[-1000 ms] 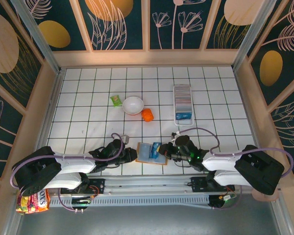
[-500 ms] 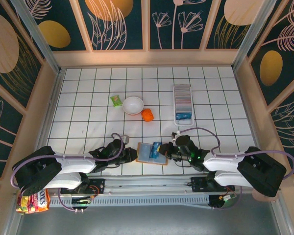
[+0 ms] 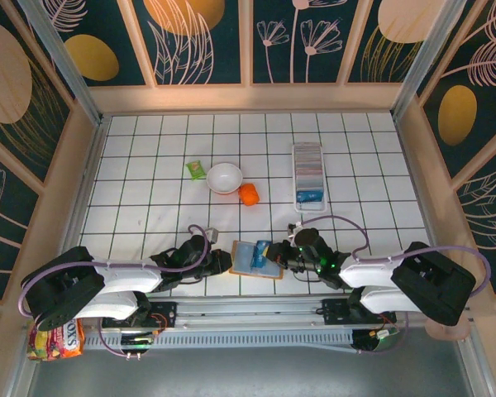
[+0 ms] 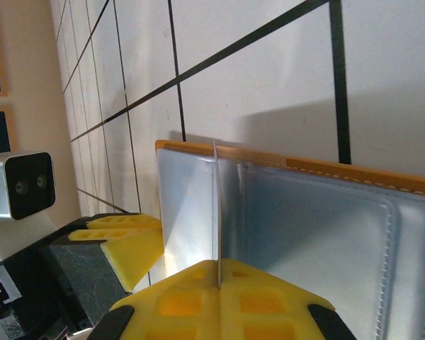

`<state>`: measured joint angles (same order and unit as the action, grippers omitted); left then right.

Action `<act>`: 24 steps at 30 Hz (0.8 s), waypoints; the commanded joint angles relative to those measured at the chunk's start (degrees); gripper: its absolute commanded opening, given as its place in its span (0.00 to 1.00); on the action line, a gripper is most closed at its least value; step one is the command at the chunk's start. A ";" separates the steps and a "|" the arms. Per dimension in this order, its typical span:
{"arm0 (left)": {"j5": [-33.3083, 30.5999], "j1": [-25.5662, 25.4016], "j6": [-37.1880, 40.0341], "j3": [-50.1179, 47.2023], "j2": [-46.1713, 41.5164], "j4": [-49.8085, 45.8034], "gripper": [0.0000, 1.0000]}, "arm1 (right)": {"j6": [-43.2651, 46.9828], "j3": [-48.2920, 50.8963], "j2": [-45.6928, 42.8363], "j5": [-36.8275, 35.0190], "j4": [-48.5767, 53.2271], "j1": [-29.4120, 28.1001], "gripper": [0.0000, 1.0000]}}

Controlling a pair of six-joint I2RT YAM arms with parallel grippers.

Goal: Put the credit cards into the card holder
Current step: Insert the credit card into the card slot.

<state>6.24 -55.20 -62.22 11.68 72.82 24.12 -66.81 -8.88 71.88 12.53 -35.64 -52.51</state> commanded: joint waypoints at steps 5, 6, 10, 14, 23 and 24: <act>1.05 -0.79 -0.38 -0.30 2.00 -1.09 0.15 | -0.12 0.10 3.84 2.96 -5.28 -0.71 0.00; 1.05 -0.73 -0.35 -0.34 1.98 -1.18 0.15 | -0.53 0.10 4.26 3.08 -5.63 -0.79 0.00; 0.98 -0.76 -0.28 -0.52 1.79 -1.39 0.15 | -1.65 0.11 4.66 3.38 -5.84 -1.44 0.00; 0.72 -0.77 -0.32 -0.62 1.80 -1.48 0.15 | -1.66 -0.38 4.37 3.17 -2.62 -1.74 0.00; -0.15 -0.73 -0.14 -0.18 1.62 -2.32 0.15 | -1.01 -1.19 3.50 4.59 0.42 -1.76 0.00; -0.05 -0.70 -0.02 0.07 1.77 -2.32 0.15 | -0.94 -1.29 3.32 4.69 0.41 -1.80 0.00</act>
<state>6.20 -55.20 -62.19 11.68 72.93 24.25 -68.10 -9.13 75.90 15.66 -38.65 -53.63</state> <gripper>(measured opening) 0.147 0.041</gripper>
